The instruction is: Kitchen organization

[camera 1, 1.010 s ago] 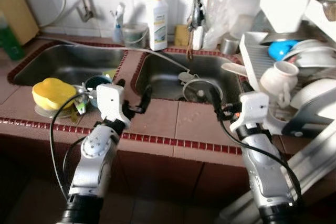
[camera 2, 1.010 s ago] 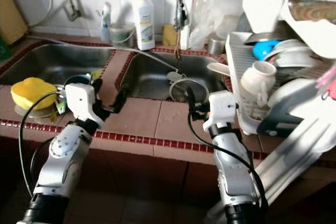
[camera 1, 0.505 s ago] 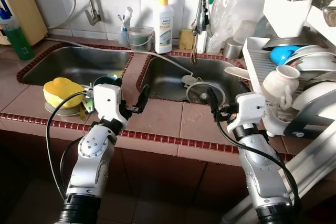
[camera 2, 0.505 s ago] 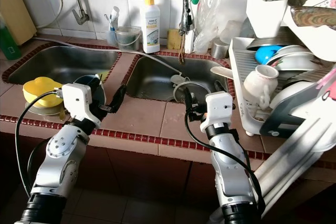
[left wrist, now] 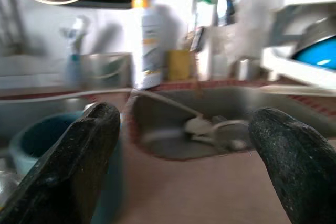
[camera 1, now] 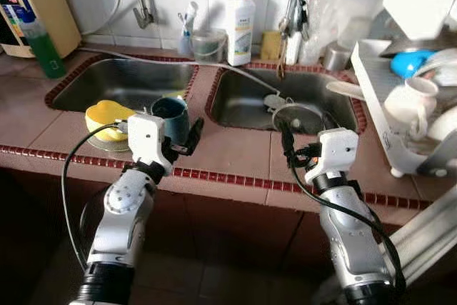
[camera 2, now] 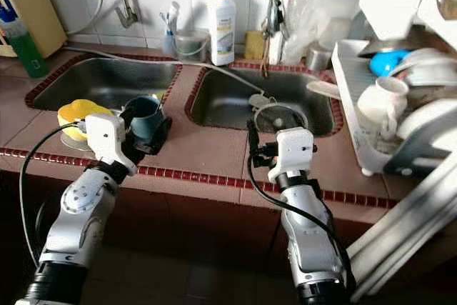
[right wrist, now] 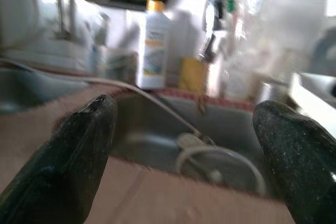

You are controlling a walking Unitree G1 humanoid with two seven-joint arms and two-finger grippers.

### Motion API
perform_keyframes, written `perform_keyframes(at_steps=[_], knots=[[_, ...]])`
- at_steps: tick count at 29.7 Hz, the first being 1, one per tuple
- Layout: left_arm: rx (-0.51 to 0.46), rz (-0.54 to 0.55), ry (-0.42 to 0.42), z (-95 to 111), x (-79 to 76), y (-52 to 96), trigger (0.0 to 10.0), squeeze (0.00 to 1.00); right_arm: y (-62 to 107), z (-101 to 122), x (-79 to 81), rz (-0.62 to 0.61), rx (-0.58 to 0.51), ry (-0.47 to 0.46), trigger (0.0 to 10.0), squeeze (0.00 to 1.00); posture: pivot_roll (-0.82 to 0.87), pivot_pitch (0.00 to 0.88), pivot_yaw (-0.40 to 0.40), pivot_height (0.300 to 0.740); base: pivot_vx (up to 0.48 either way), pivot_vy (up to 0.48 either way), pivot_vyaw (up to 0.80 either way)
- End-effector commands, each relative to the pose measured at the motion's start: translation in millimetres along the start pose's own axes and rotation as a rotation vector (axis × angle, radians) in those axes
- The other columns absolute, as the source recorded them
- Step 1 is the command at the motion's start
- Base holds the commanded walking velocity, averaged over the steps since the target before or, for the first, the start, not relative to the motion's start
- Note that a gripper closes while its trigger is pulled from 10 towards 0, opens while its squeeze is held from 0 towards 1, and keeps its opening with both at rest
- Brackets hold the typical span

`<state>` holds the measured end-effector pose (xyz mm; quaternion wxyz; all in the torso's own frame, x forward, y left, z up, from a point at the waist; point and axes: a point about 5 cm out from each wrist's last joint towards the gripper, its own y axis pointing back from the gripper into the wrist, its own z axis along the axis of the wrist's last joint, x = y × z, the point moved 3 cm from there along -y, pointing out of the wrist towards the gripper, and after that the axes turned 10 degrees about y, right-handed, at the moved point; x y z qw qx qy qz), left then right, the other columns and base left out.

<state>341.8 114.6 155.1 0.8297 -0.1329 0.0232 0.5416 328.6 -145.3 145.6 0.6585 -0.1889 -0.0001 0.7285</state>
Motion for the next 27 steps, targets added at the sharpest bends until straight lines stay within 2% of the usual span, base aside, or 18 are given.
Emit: perform_keyframes(at_steps=[1,5,10,15,20,27], knots=[[0.0,0.004,-0.025,5,5.7,-1.7,10.0,0.0,-3.9,9,0.8,-0.006,-0.033,-0.003,10.0,0.0,-0.23,0.0,0.049,0.74,0.0,0.375,0.0],[-0.001,-0.001,-0.029,6,5.2,-2.6,10.0,0.0,-4.3,9,1.0,-0.007,-0.033,-0.003,10.0,0.0,-0.23,0.0,0.049,0.74,0.0,0.373,0.0],[-0.017,-0.009,-0.039,9,4.0,-4.1,10.0,0.0,-5.2,9,-0.5,-0.02,-0.034,-0.002,10.0,0.0,-0.23,0.0,0.056,0.74,0.0,0.0,0.0],[-0.005,-0.074,-0.057,8,-6.8,-5.1,10.0,0.0,-6.3,8,-1.7,-0.025,-0.024,0.005,10.0,0.0,-0.23,0.0,0.059,0.74,0.0,0.0,0.0],[0.031,-0.101,-0.027,5,-12.0,-7.6,10.0,0.0,-11.5,5,-6.3,-0.025,0.005,0.057,10.0,0.0,-0.22,0.0,0.051,0.74,0.0,0.0,0.0],[0.061,-0.151,-0.079,3,-14.1,-6.7,10.0,0.0,-23.7,6,-12.6,0.025,0.014,0.099,10.0,0.0,-0.23,0.0,0.053,0.74,0.0,0.0,0.0]])
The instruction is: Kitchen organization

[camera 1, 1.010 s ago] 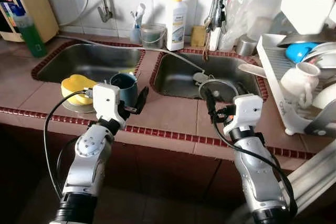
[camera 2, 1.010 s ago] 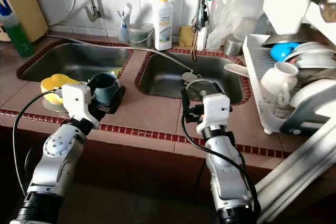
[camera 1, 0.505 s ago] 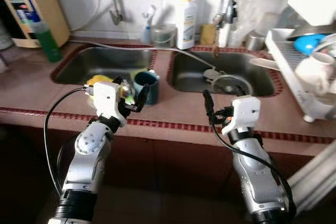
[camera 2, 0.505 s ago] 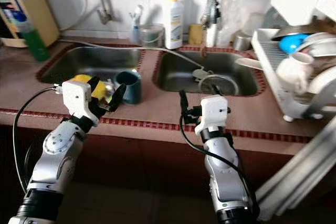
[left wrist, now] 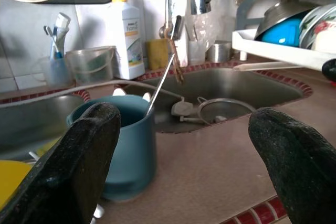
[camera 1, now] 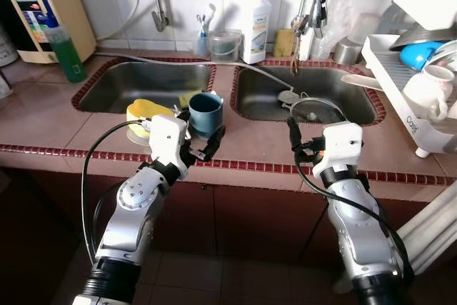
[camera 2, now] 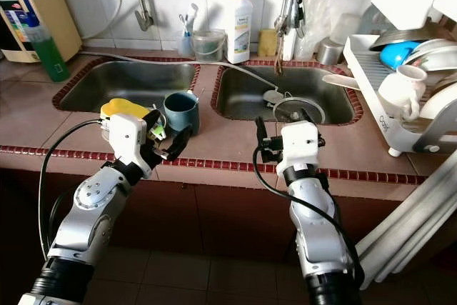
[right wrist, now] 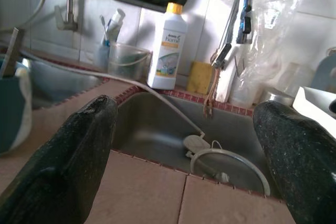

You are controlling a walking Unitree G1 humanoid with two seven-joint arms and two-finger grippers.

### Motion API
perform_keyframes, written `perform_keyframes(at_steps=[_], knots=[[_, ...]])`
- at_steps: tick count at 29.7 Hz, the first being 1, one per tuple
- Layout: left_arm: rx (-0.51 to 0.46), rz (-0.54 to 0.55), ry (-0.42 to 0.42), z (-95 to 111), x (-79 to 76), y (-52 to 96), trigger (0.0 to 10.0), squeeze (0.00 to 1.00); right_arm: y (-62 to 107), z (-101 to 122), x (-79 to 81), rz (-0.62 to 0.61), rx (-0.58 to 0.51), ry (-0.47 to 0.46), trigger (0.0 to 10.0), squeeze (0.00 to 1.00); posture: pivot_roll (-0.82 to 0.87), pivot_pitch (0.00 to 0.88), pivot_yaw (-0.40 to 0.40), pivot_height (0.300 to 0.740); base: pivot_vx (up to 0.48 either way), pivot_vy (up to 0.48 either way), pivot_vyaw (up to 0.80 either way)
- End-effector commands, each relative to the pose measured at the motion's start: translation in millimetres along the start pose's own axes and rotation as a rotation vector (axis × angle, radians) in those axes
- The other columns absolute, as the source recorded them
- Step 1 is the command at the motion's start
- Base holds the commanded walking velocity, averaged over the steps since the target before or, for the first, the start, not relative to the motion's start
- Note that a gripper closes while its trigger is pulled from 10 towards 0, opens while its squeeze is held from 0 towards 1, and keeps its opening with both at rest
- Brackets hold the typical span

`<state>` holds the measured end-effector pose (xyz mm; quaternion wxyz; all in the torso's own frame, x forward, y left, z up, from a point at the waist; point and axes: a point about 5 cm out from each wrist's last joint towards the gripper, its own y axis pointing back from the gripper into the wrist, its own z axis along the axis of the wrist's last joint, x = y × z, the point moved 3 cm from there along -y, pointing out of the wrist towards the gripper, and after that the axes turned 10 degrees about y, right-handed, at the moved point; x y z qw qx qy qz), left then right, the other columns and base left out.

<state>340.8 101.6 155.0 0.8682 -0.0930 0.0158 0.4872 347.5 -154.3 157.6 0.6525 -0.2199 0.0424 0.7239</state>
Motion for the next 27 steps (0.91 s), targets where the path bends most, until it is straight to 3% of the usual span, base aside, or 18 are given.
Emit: perform_keyframes(at_steps=[1,15,27], knots=[[-0.01,-0.02,-0.045,7,-1.6,-2.8,10.0,0.0,-4.7,3,-0.6,0.012,-0.009,0.005,10.0,0.0,-0.23,0.0,0.053,0.74,0.0,0.0,0.0],[-0.039,-0.028,-0.064,17,-2.1,-0.1,10.0,0.0,-25.1,12,4.3,0.138,-0.06,0.026,10.0,0.0,-0.21,0.0,0.04,0.74,0.0,0.0,0.0],[-0.032,-0.031,-0.046,21,-7.5,10.3,10.0,0.0,-49.8,34,18.1,0.223,-0.154,-0.039,10.0,0.0,-0.17,0.0,0.029,0.74,0.0,0.0,0.0]])
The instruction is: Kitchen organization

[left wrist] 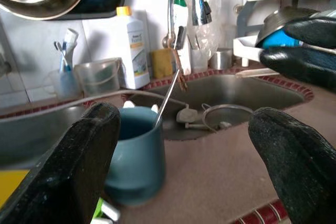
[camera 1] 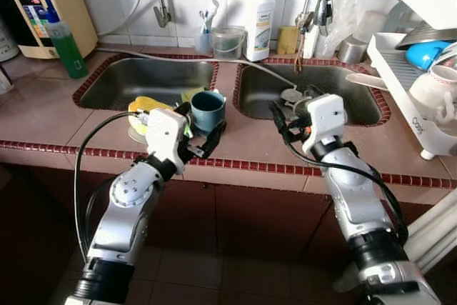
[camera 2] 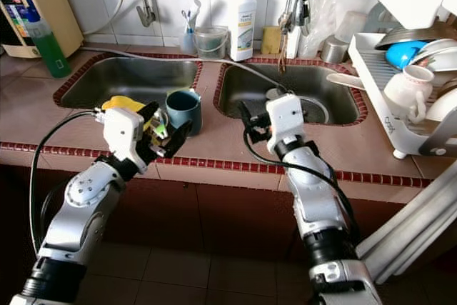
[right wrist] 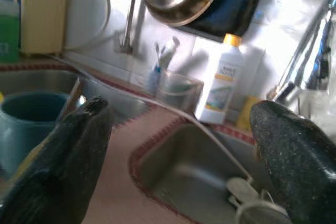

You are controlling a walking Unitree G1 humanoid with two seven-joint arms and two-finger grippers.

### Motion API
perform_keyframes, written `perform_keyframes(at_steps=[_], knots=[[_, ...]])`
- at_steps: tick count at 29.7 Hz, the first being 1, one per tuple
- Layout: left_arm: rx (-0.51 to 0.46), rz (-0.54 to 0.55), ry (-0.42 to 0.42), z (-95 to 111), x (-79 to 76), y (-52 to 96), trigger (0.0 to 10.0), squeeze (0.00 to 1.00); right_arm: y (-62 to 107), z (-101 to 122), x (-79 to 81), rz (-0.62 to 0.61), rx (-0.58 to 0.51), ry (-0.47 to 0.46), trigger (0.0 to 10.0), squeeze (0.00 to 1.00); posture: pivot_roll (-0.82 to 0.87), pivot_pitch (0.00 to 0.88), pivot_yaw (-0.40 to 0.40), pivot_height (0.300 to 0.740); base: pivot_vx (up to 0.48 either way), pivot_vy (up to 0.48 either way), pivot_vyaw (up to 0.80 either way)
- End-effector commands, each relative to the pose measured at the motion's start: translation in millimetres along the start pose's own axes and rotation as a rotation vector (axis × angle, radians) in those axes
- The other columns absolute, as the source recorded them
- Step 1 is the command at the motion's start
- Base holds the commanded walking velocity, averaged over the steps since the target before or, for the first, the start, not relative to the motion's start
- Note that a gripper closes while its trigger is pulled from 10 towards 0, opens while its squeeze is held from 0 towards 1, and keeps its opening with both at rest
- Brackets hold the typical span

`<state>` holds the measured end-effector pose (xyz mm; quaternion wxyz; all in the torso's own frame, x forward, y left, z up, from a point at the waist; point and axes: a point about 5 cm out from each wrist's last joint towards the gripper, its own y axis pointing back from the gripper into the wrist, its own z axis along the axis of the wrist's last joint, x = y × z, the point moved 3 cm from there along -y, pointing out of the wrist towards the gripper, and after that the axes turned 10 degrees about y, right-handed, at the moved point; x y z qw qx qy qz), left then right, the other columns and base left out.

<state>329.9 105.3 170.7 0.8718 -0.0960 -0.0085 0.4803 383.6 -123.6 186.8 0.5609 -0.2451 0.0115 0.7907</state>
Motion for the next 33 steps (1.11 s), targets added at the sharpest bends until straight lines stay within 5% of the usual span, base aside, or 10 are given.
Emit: perform_keyframes(at_steps=[1,13,33], knots=[[-0.003,-0.016,-0.004,5,-4.5,2.4,10.0,0.0,-7.2,8,2.7,0.029,-0.039,-0.018,10.0,0.0,-0.17,0.0,0.031,0.74,0.0,0.0,0.0],[0.009,-0.029,-0.011,10,-14.9,10.6,10.0,0.0,-30.3,24,9.5,0.13,-0.104,-0.137,10.0,0.0,-0.14,0.01,0.039,0.74,0.0,0.0,0.0],[0.035,-0.015,-0.027,17,-13.2,24.7,10.0,0.0,-31.1,-3,14.4,0.169,-0.014,-0.282,10.0,0.0,-0.09,0.039,0.042,0.74,0.0,0.0,0.0]])
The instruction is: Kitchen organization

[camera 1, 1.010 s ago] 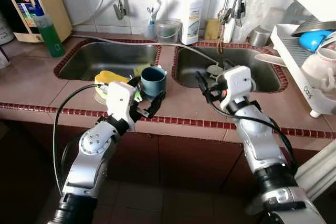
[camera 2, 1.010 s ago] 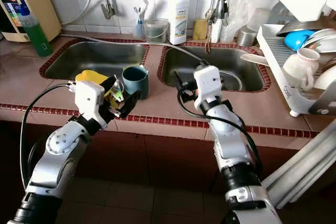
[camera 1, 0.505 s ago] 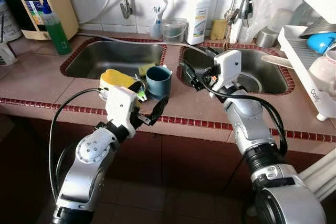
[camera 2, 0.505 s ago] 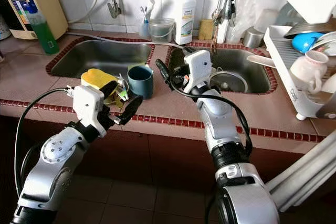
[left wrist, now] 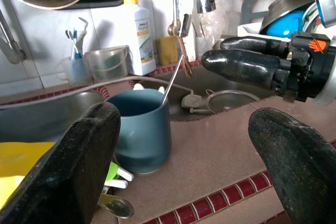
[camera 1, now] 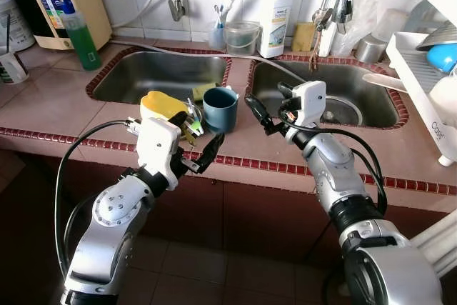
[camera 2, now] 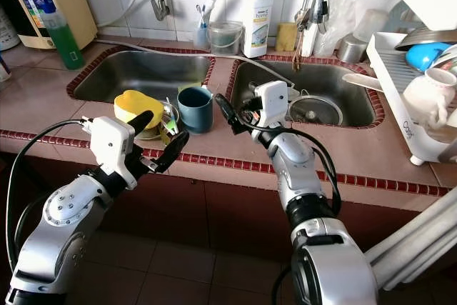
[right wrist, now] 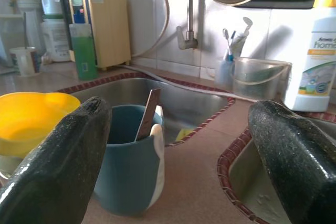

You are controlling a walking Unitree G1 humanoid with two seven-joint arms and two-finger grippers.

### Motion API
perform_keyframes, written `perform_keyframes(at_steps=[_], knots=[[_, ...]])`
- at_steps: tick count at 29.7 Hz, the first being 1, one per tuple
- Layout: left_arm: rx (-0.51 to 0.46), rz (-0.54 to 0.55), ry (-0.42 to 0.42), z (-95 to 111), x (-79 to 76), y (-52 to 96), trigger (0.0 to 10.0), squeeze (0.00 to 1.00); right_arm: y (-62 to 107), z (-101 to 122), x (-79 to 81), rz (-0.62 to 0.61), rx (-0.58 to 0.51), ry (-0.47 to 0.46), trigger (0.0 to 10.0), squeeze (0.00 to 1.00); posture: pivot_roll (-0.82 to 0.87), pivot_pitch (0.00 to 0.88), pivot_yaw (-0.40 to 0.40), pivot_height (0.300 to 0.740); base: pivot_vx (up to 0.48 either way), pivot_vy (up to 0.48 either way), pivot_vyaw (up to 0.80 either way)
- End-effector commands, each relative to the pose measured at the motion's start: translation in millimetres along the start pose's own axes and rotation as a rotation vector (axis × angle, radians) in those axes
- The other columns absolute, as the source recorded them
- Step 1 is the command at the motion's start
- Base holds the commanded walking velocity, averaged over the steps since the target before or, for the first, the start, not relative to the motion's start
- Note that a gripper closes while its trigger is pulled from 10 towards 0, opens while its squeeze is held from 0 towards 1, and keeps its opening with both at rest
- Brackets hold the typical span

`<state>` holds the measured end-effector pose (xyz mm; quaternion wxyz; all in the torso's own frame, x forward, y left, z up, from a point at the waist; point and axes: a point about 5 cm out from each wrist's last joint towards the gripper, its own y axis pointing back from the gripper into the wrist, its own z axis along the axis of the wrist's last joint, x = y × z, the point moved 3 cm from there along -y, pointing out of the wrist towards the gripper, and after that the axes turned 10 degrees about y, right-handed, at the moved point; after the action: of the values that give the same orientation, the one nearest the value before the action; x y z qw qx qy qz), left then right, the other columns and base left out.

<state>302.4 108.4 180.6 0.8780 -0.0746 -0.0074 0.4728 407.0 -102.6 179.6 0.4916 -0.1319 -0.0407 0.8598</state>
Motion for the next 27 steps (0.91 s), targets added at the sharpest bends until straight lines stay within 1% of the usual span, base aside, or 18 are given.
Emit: perform_keyframes(at_steps=[1,6,14,18,24,27], knots=[[-0.004,0.003,-0.009,4,-1.2,2.5,10.0,0.0,-5.4,7,-1.1,0.008,-0.023,-0.02,10.0,0.0,-0.08,0.042,0.045,0.74,0.0,0.0,0.0],[-0.005,0.001,-0.002,5,-3.5,2.2,10.0,0.0,-8.4,8,-5.1,0.011,-0.009,-0.03,10.0,0.0,-0.08,0.047,0.046,0.74,0.0,0.0,0.0],[0.0,0.003,0.001,6,-5.8,5.1,10.0,0.0,-14.3,10,-3.3,0.047,0.01,-0.041,10.0,0.0,-0.06,0.069,0.044,0.74,0.0,0.0,0.0],[0.003,0.013,0.007,9,-8.0,11.2,10.0,0.0,-17.4,11,0.9,0.066,0.014,-0.037,10.0,0.0,-0.05,0.096,0.042,0.74,0.0,0.0,0.0],[0.009,0.021,0.009,11,-10.9,16.3,10.0,0.0,-22.0,13,5.2,0.078,0.014,-0.045,10.0,0.0,-0.01,0.126,0.034,0.74,0.0,0.0,0.0],[0.017,0.038,0.01,11,-9.9,20.1,10.0,0.0,-25.9,17,6.4,0.087,0.016,-0.029,10.0,0.0,0.0,0.134,0.028,0.74,0.0,0.0,0.0]])
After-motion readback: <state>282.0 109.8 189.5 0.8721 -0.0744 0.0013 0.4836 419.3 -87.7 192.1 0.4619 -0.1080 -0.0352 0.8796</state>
